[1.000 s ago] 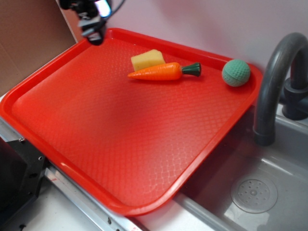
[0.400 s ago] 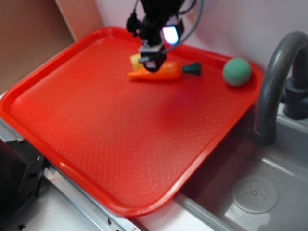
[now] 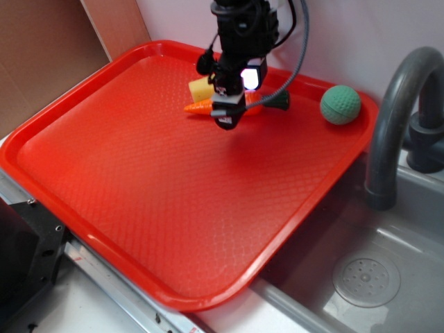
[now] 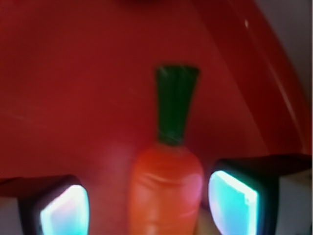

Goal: Grab the carrot.

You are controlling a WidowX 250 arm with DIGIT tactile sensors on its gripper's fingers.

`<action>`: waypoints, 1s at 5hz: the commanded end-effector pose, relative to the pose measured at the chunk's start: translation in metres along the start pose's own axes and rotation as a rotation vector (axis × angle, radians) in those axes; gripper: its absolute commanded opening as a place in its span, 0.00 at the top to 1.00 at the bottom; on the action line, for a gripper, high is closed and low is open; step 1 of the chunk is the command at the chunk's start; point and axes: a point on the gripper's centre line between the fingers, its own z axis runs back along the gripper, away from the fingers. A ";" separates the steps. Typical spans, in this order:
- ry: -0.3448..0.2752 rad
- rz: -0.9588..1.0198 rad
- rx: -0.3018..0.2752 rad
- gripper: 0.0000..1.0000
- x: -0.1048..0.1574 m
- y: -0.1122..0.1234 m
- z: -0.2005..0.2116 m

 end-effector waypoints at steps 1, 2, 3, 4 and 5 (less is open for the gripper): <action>-0.005 0.056 0.045 0.00 0.004 0.010 0.003; 0.025 0.036 0.063 1.00 0.008 0.001 0.000; 0.015 0.023 0.066 1.00 0.010 -0.006 0.002; 0.026 0.064 0.086 1.00 0.008 -0.011 0.010; -0.005 0.309 0.121 1.00 -0.020 -0.017 0.058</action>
